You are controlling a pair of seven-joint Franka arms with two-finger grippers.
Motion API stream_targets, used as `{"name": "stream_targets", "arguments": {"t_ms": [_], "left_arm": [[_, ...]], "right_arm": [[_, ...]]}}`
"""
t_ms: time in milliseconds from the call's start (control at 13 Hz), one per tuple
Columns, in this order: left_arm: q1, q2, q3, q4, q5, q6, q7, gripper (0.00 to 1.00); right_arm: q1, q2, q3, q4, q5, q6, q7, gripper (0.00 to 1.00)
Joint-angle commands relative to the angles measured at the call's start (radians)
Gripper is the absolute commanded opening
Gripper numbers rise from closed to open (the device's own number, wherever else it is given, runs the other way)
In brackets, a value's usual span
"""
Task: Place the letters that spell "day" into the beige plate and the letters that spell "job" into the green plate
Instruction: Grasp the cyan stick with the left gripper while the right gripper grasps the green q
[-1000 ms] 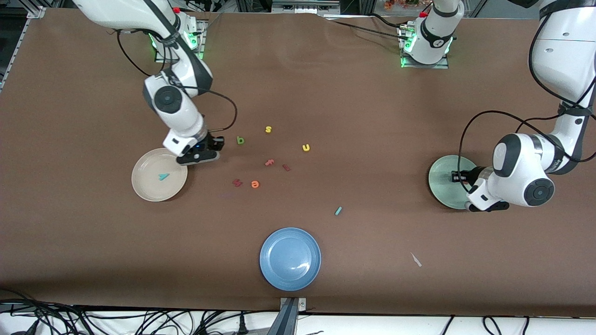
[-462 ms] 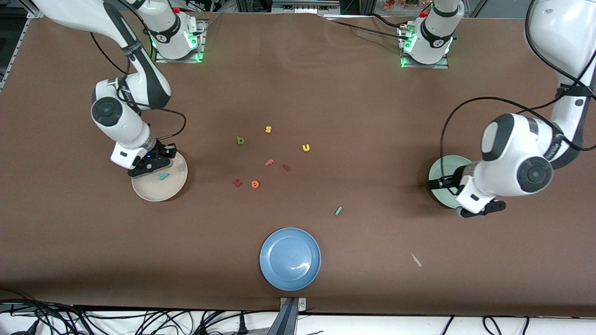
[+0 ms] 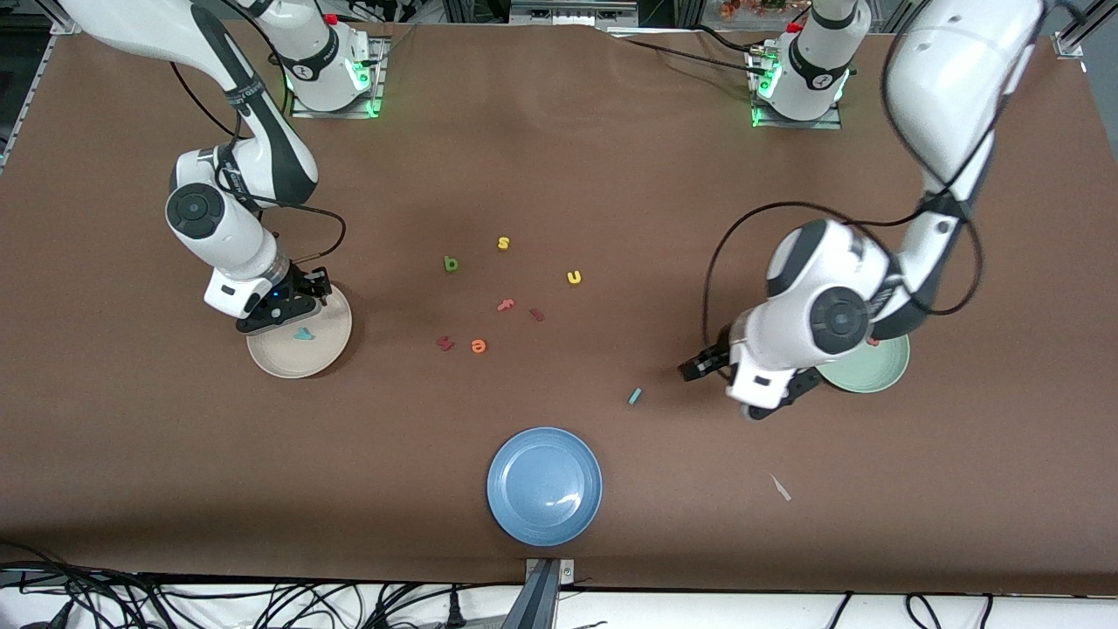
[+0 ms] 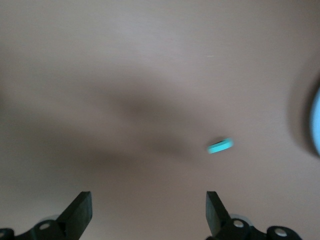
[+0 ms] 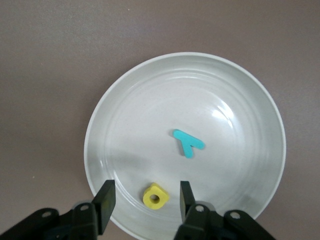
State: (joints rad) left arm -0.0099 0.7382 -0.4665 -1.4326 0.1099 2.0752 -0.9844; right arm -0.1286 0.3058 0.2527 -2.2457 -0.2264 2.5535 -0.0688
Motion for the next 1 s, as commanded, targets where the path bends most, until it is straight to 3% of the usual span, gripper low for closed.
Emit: {"name": "stream_targets", "arguments": {"t_ms": [0, 231, 615, 923], "left_arm": [[-0.123, 0.076, 0.087, 0.061, -0.001, 0.045, -0.06, 1.0], [-0.214, 0.139, 0.138, 0.08, -0.001, 0.207, -0.06, 1.0], [-0.234, 0.207, 0.16, 0.149, 0.002, 0.22, 0.052, 0.98], [-0.416, 0.233, 0.36, 0.193, 0.002, 0.224, 0.102, 0.94]], "right_arm": [[0.004, -0.002, 0.051, -0.006, 0.018, -0.012, 0.113, 0.61], [0.049, 0.001, 0.118, -0.023, 0.018, -0.013, 0.347, 0.64], [0.183, 0.027, 0.194, -0.023, 0.016, 0.007, 0.671, 0.68], [0.23, 0.059, 0.204, -0.025, 0.015, 0.05, 0.708, 0.68]]}}
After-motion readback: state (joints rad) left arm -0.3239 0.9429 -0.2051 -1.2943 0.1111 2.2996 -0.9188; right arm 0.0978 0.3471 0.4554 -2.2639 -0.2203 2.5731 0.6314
